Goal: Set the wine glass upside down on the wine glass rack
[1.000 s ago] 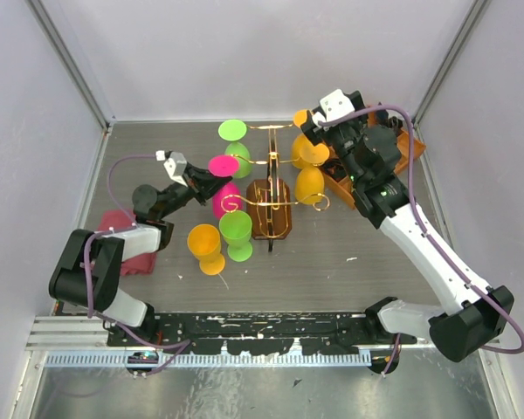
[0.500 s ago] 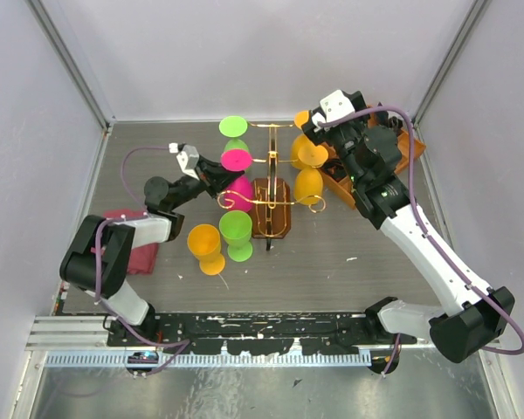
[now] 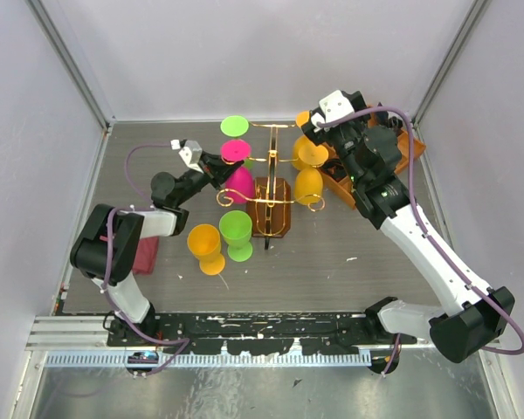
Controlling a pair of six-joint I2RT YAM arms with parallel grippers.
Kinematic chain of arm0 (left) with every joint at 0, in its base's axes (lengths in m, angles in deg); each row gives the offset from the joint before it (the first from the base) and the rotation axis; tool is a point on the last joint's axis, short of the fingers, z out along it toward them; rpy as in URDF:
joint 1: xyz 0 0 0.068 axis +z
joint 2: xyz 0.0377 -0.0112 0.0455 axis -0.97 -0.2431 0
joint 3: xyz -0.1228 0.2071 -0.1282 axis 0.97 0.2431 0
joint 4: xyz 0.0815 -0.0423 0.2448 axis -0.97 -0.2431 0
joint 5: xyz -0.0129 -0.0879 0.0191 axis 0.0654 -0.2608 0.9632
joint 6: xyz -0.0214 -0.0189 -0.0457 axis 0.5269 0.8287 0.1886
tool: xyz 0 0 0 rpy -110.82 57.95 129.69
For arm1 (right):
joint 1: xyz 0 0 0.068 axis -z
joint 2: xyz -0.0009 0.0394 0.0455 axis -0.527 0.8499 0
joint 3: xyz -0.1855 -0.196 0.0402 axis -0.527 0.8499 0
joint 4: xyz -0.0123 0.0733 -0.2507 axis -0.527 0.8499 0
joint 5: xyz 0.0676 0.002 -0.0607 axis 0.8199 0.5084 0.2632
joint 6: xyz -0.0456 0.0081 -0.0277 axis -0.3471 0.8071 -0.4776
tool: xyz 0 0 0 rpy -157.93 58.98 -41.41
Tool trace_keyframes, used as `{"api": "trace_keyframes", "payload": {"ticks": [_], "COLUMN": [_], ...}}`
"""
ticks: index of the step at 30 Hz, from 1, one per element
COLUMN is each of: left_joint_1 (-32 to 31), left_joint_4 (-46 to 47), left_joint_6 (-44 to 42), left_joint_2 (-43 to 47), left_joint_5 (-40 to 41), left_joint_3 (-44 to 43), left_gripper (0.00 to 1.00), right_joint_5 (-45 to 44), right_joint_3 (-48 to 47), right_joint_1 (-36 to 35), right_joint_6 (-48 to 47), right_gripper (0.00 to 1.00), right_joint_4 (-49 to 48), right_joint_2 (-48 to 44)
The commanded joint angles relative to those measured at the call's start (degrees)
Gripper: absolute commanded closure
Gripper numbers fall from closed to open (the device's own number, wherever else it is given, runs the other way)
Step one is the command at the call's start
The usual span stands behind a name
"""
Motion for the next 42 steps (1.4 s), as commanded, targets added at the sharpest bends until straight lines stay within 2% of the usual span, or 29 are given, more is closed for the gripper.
{"api": "trace_keyframes", "payload": {"ticks": [1,13,23,27,37,42], "left_joint_1": [0.1,0.1,0.1,0.0,-0.3,-0.2], "left_joint_4": [1.3,1.3,-1.2,-3.0,-3.7,-8.6], "left_joint_6": [-3.7,-9.0,-8.5,-8.4,-9.3,-11.1], "left_joint_2": [0.0,7.2,12.1,12.9,12.2,14.7], "left_joint_5": [4.2,9.0,3.5,0.5,1.3,4.1], "left_joint_3": [0.0,7.1,8.8,8.8,9.8,11.7], "left_gripper": [1.0,1.0,1.0,0.93,0.6,0.54], "right_joint_5": [-1.3,-0.8,-0.8,-0.8,-0.4,-1.2], "right_joint_3": [-0.4,0.3,0.4,0.4,-0.2,-0.9], "right_joint_1": [0.1,0.3,0.3,0.3,0.3,0.4], "right_joint_6": [-0.8,-0.7,-0.6,-0.4,1.1,2.2], "right_gripper": [0.21,0.2,0.2,0.2,0.18,0.16], "right_joint_4": [-1.4,-1.4,-1.3,-1.4,-0.8,0.2], "right_joint_2": [-2.0,-2.0,-1.9,-1.8,-1.3,-1.6]}}
